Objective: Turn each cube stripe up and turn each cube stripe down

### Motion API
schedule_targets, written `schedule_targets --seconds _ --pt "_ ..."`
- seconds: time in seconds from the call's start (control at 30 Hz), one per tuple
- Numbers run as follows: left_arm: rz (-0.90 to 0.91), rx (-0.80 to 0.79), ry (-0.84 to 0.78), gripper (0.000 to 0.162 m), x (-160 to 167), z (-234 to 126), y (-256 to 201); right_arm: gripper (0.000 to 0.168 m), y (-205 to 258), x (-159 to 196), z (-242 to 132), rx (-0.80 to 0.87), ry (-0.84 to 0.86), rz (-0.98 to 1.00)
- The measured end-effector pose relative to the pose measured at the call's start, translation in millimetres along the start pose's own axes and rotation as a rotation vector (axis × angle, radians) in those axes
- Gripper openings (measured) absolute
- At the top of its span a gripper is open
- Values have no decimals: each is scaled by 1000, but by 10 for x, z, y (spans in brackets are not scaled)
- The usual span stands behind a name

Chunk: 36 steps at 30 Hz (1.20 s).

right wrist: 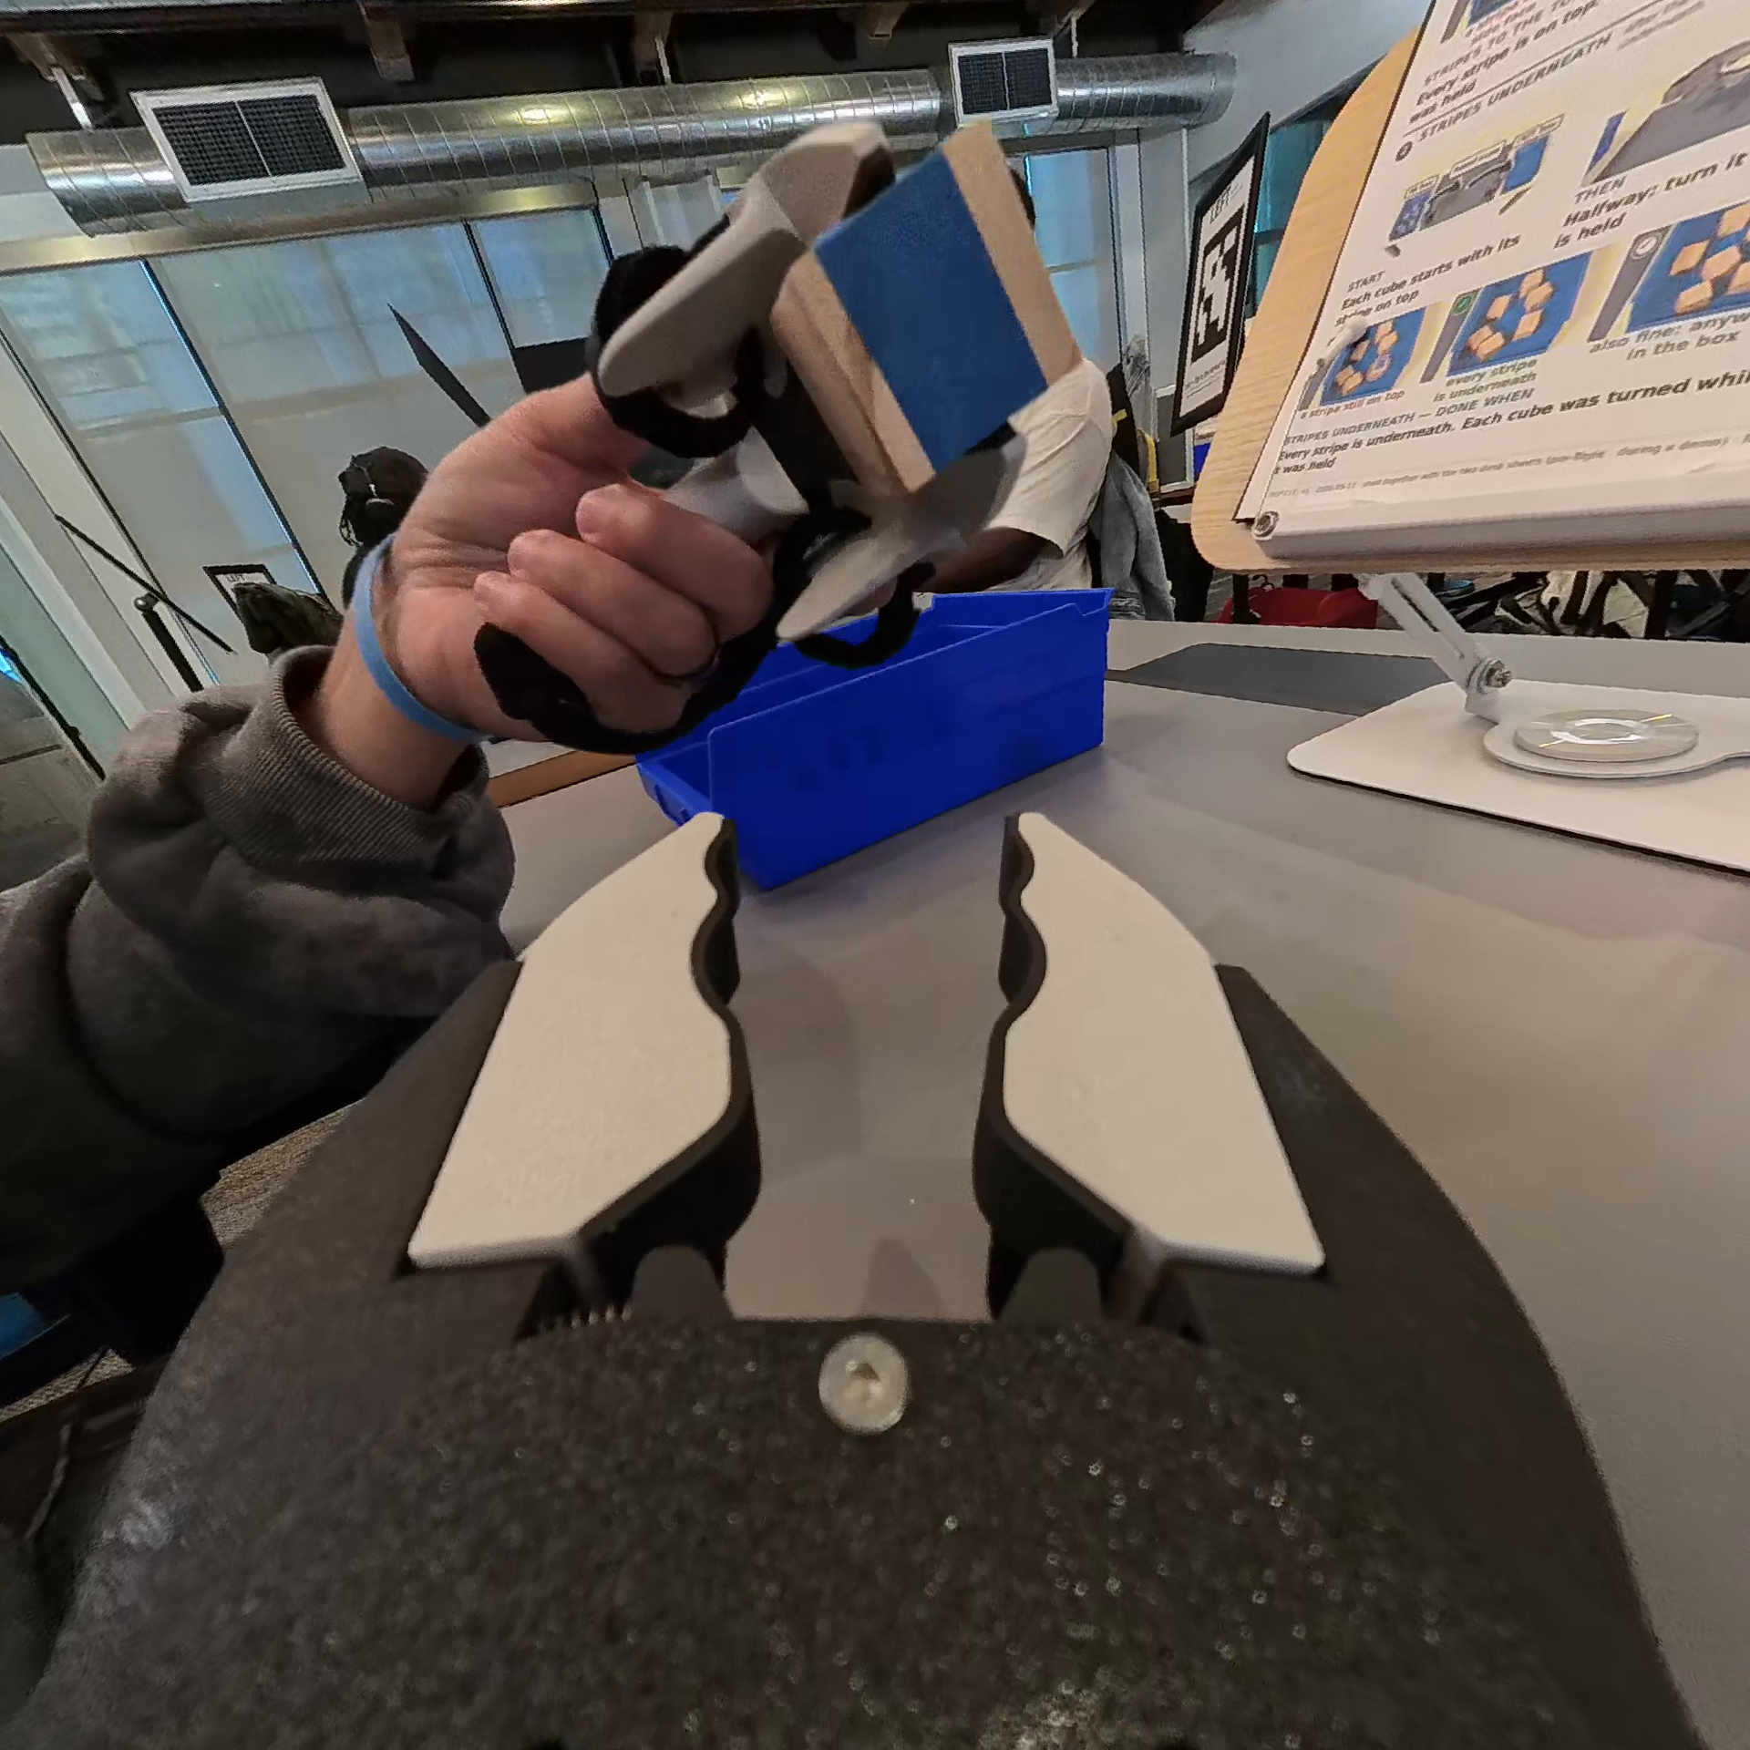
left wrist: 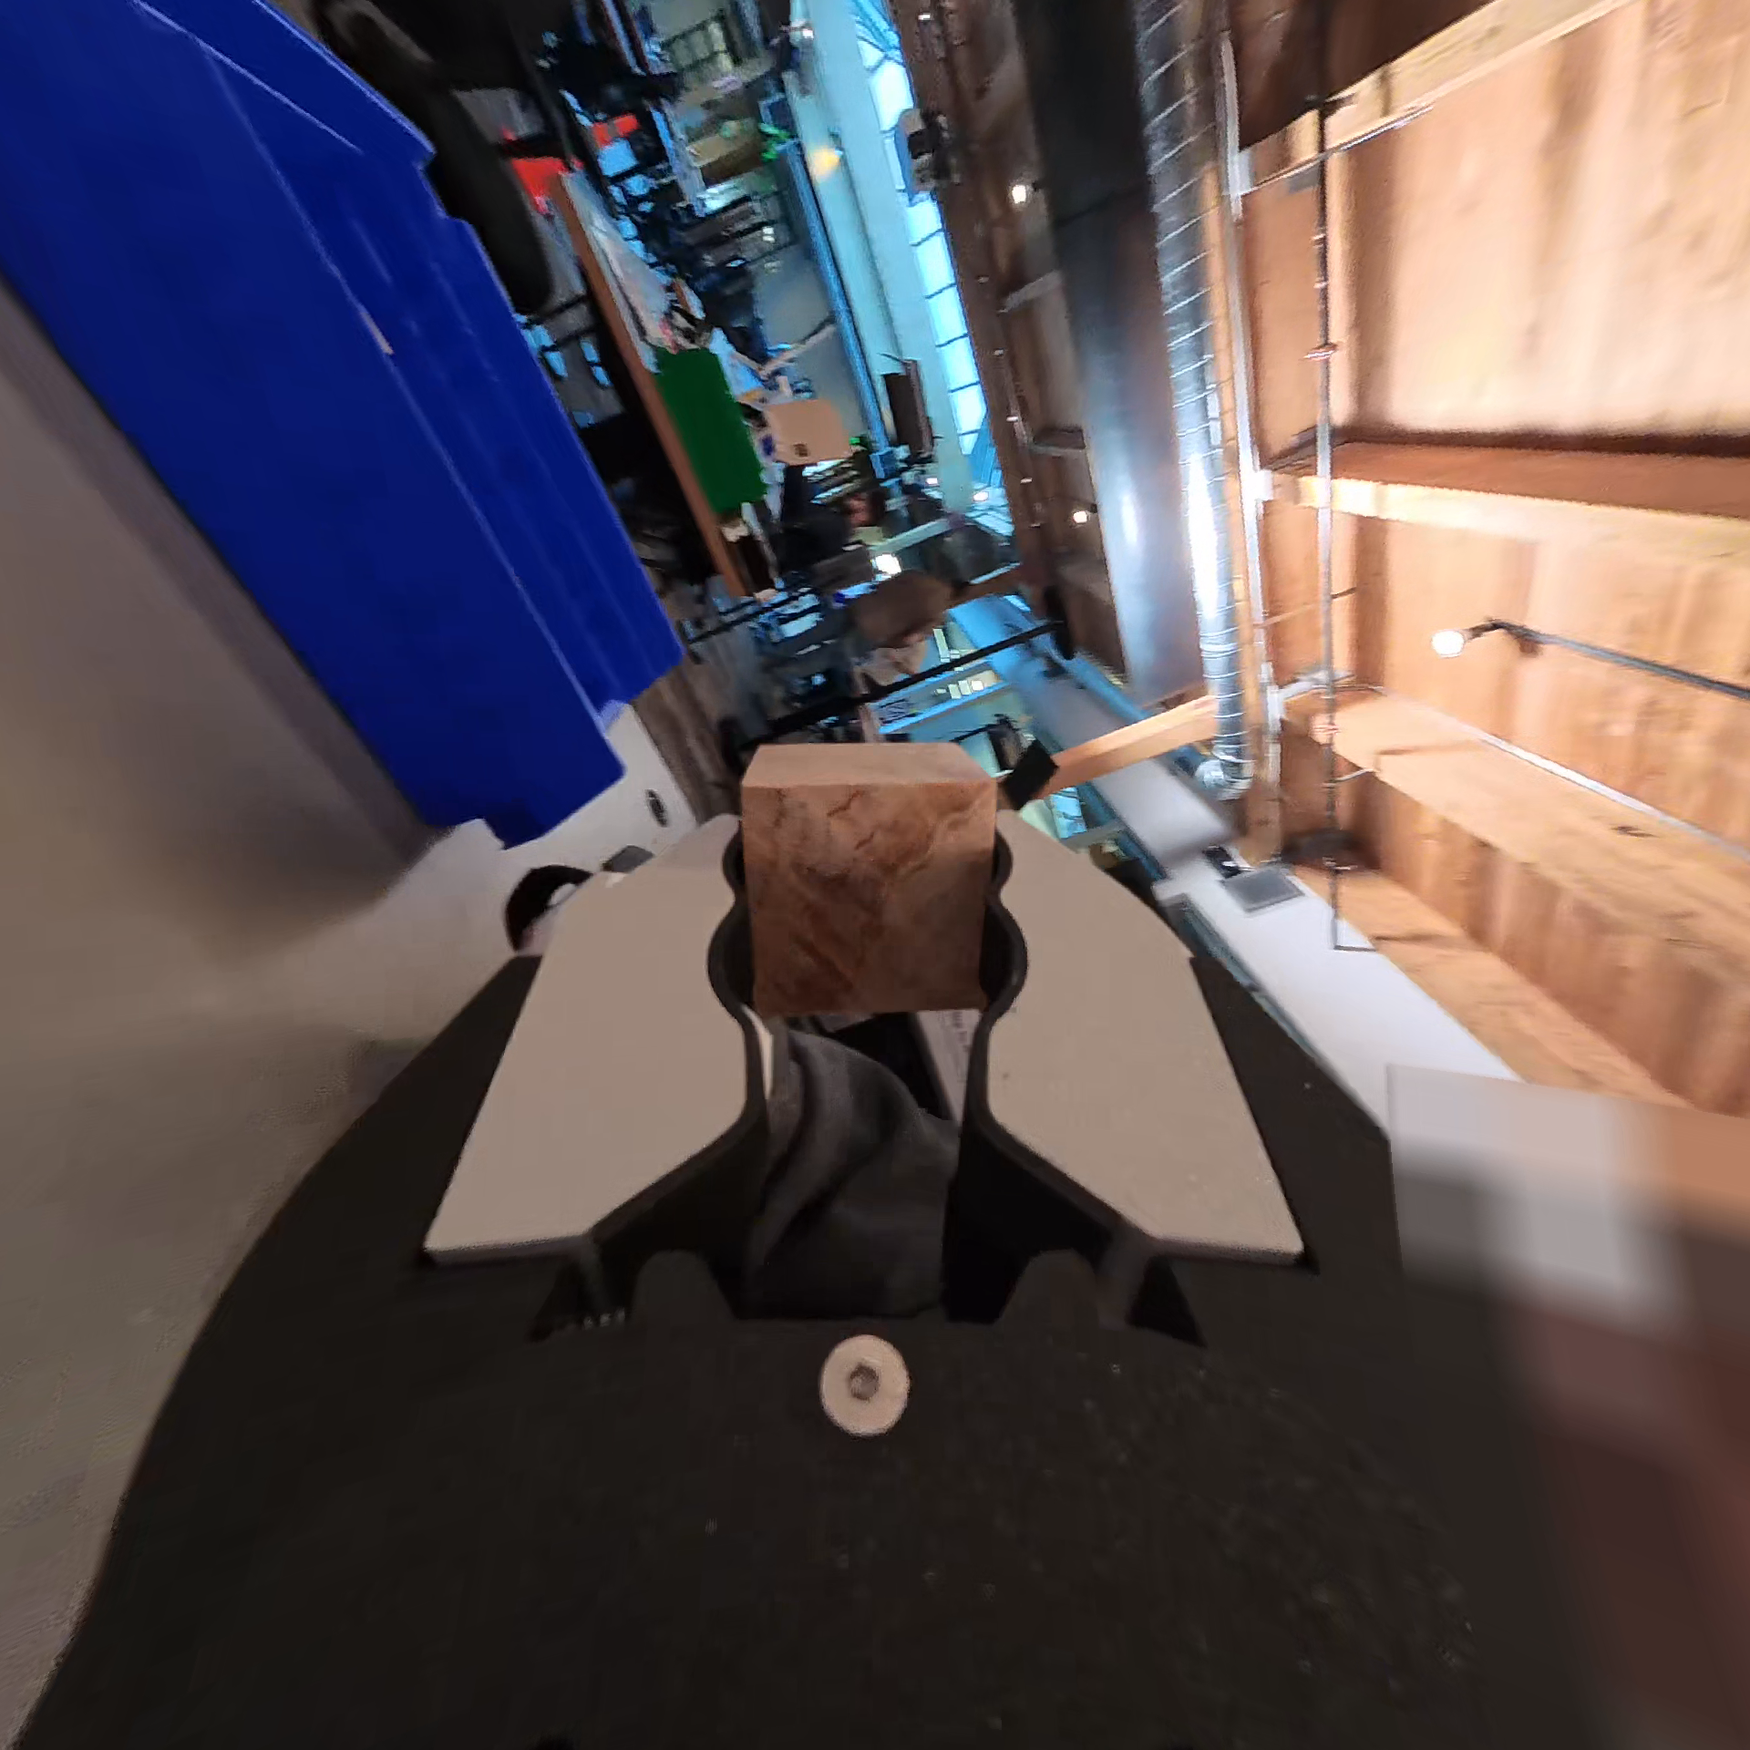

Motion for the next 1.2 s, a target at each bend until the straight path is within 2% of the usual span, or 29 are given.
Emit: schedule_targets --seconds 0.13,0.23,0.37,0.5,0.6,0.63,0.7,0.73,0.93,1.0,1.07,1.2 --pt "-57 71 -8 43 16 6 23 65 -54 -89 -53 46 -22 -83" --pt "-67 77 2 43 34 18 32 79 -101 -297 2 53 42 -252" --pt "-90 97 8 43 61 28 51 80 -87 -663 141 -1 67 -357" --pt "-109 100 -2 43 79 -13 78 78 -28 -858 338 -44 16 -369" --pt "-137 123 6 44 99 -27 109 75 25 -819 476 -60 43 -438" --pt "-146 118 18 44 113 -20 125 71 32 -794 507 -53 58 -472" --pt "-157 115 12 43 126 -5 153 49 58 -770 520 -51 27 -515" --pt "-170 124 12 44 133 4 161 45 48 -765 515 -31 11 -533" --pt "-147 99 45 46 152 48 174 45 2 -763 441 -45 36 -511" --pt "-77 42 12 60 101 3 124 45 -10 -790 403 -21 39 -533" --pt "78 -73 -118 67 -10 -131 17 45 -17 -842 355 -14 30 -538" --pt "483 -483 -321 74 -132 -426 -294 45 -42 -981 249 -14 8 -523"
Point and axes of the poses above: each gripper's, where its closed fingertips meet, z out along the fingers, x out of its underside, y = z × x across the jaws, the point moved 9 cm from there along -z, back along the fingers, and after that the axes turned 10 degrees about x, right-handed, at the moved point
